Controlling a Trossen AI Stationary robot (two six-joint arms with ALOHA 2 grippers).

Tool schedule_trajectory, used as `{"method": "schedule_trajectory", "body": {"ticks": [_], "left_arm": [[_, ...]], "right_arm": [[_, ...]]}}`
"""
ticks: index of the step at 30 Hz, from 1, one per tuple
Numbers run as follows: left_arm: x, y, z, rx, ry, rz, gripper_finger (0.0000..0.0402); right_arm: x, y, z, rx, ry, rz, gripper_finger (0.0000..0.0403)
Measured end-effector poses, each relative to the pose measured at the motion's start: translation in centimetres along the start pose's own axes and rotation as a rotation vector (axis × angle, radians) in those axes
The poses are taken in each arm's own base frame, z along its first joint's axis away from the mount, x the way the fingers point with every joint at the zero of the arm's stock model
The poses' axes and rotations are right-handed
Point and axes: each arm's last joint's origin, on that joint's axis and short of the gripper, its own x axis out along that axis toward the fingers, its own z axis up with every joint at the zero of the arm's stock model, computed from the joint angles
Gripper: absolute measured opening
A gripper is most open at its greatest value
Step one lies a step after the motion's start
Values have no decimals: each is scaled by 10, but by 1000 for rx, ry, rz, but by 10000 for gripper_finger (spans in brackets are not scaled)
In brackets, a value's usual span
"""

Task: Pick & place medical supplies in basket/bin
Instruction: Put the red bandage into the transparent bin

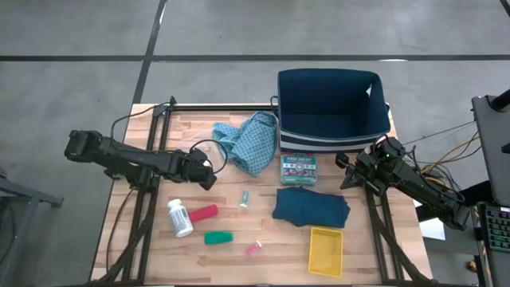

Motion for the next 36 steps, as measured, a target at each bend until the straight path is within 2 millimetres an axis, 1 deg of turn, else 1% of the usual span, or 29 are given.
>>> {"method": "schedule_trajectory", "body": {"ticks": [6,11,24,36], "left_arm": [[0,0,0,0,0,0,264],[0,0,0,0,0,1,278],[-3,-1,3,33,-14,-4,274],[-28,-3,18,61,-34,-14,275]], "right_arm": [[0,0,0,0,0,0,8],[0,0,0,0,0,1,8],[0,0,0,0,0,1,8],[0,0,0,0,0,1,8]]}}
